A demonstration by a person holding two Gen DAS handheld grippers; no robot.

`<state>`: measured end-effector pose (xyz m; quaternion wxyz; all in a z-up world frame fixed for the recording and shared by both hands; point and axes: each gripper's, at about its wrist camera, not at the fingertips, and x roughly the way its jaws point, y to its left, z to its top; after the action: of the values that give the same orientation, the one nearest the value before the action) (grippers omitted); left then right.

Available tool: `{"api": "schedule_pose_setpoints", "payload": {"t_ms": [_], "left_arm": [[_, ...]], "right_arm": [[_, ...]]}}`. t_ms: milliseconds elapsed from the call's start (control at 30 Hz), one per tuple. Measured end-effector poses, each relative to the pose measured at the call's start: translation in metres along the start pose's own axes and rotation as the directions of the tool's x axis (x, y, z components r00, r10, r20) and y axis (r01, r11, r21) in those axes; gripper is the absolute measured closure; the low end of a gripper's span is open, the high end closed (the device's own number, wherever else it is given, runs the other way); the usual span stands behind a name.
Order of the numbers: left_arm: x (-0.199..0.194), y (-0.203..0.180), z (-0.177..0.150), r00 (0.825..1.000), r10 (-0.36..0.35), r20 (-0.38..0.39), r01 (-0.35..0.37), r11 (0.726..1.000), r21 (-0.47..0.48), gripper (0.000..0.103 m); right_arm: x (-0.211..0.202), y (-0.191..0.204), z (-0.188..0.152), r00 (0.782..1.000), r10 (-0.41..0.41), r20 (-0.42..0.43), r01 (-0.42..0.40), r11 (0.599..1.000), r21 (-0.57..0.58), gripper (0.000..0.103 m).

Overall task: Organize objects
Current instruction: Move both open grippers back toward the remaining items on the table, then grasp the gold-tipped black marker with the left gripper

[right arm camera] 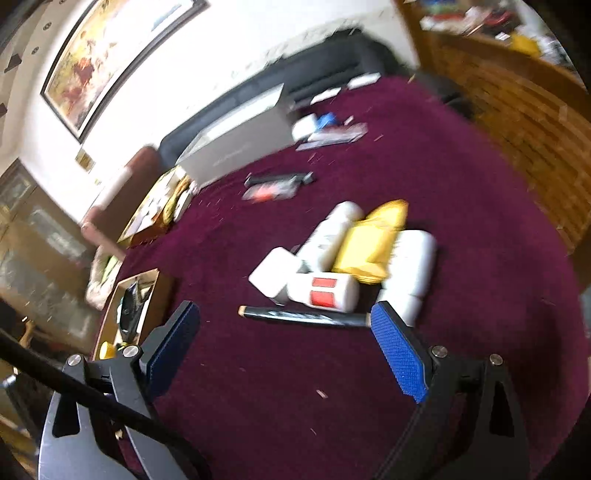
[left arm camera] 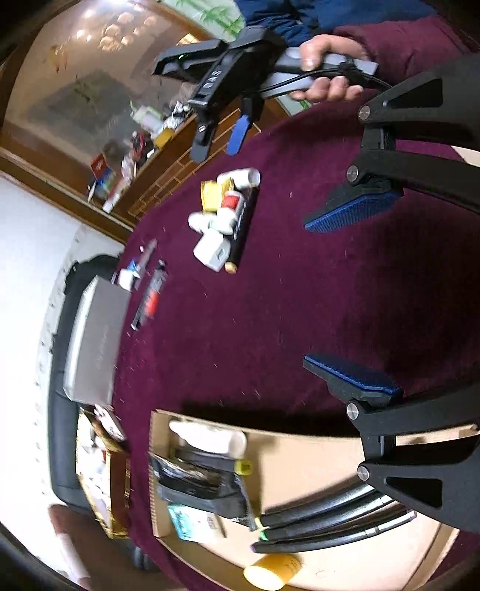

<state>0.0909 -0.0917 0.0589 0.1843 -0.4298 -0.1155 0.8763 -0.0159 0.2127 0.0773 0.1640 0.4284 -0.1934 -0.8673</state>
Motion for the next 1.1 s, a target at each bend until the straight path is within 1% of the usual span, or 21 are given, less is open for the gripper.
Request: {"api": "schedule_pose_setpoints", "payload": {"t_ms": [133,167,200,300,333,367,400,433,467,533,567,667,700,733,800,867,900,967,1033,1067,1100], "left_arm": [[0.002,0.009,0.002,1.000,0.018,-0.006,-0.018,1.000,-0.016,0.042],[0.001,0.010,0.002,1.000,0.019,-0.005,-0.019,1.000,-0.018,0.042],[0.000,0.011,0.002,1.000,0.018,-0.001,-0.018,1.000,-0.019,0.042],[0.002,0.012,0.002,1.000,0.022,0.001,-0.022,1.000,-0.020,0.042],[0.004,0.012,0.002,1.000,0.020,-0.006,-0.020,1.000,-0.022,0.042],[0.006,0.011,0.000,1.000,0.016,-0.014,-0.017,1.000,-0.022,0.042],[0.006,0.010,-0.002,1.000,0.014,-0.022,-0.014,1.000,-0.020,0.042],[0.006,0.009,-0.003,1.000,0.013,-0.024,-0.014,1.000,-0.018,0.042],[0.005,0.008,-0.004,1.000,0.015,-0.024,-0.015,1.000,-0.017,0.042],[0.004,0.006,-0.004,0.999,0.024,-0.023,-0.024,1.000,-0.012,0.042],[0.002,0.004,-0.004,0.999,0.024,-0.023,-0.024,1.000,-0.011,0.042],[0.006,-0.007,0.000,0.999,0.021,-0.036,-0.021,1.000,0.014,0.042],[0.011,-0.016,0.001,0.999,0.021,-0.045,-0.020,0.999,0.040,0.042],[0.015,-0.021,0.003,0.999,0.021,-0.049,-0.019,0.998,0.055,0.042],[0.030,-0.038,0.006,0.998,0.035,-0.060,-0.029,0.995,0.094,0.042],[0.042,-0.051,0.011,0.997,0.042,-0.059,-0.034,0.990,0.133,0.042],[0.052,-0.059,0.014,0.997,0.059,-0.052,-0.050,0.985,0.167,0.042],[0.072,-0.070,0.021,0.992,0.124,-0.037,-0.113,0.966,0.232,0.042],[0.096,-0.075,0.026,0.978,0.208,-0.029,-0.193,0.943,0.269,0.042],[0.111,-0.074,0.028,0.969,0.241,-0.050,-0.219,0.937,0.271,0.042],[0.120,-0.072,0.029,0.965,0.253,-0.071,-0.226,0.937,0.267,0.042]], "right_arm": [[0.041,-0.006,0.012,0.995,0.028,-0.097,-0.025,0.999,0.039,0.009],[0.047,-0.011,0.011,0.993,0.003,-0.117,0.005,0.998,0.065,0.009],[0.050,-0.015,0.010,0.993,-0.006,-0.122,0.016,0.997,0.078,0.009],[0.061,-0.025,0.002,0.986,0.037,-0.161,-0.018,0.993,0.118,0.008],[0.060,-0.026,0.000,0.988,0.044,-0.145,-0.028,0.993,0.115,0.008],[0.065,-0.025,-0.004,0.983,0.059,-0.175,-0.038,0.992,0.123,0.008],[0.073,-0.024,-0.012,0.966,0.126,-0.225,-0.093,0.984,0.153,0.007],[0.071,-0.019,-0.016,0.965,0.145,-0.217,-0.116,0.983,0.144,0.007],[0.071,-0.013,-0.021,0.955,0.181,-0.235,-0.151,0.979,0.139,0.007],[0.072,-0.003,-0.032,0.902,0.318,-0.290,-0.280,0.946,0.166,0.007],[0.065,0.002,-0.037,0.900,0.332,-0.281,-0.299,0.941,0.155,0.007],[0.033,0.002,-0.040,0.954,0.235,-0.187,-0.225,0.972,0.074,0.007],[0.021,-0.003,-0.041,0.968,0.207,-0.145,-0.200,0.978,0.065,0.007],[0.011,-0.009,-0.041,0.976,0.187,-0.112,-0.180,0.981,0.069,0.007],[-0.004,-0.025,-0.044,0.987,0.153,-0.055,-0.147,0.985,0.094,0.007],[-0.009,-0.037,-0.043,0.991,0.133,-0.026,-0.129,0.986,0.110,0.007],[-0.012,-0.045,-0.044,0.993,0.121,-0.012,-0.119,0.985,0.123,0.007],[-0.015,-0.059,-0.043,0.994,0.107,0.013,-0.107,0.984,0.144,0.007],[-0.019,-0.069,-0.041,0.995,0.099,0.024,-0.101,0.983,0.156,0.007],[-0.020,-0.075,-0.039,0.995,0.098,0.030,-0.102,0.982,0.158,0.007],[-0.019,-0.074,-0.035,0.995,0.099,0.030,-0.102,0.982,0.157,0.007]]}}
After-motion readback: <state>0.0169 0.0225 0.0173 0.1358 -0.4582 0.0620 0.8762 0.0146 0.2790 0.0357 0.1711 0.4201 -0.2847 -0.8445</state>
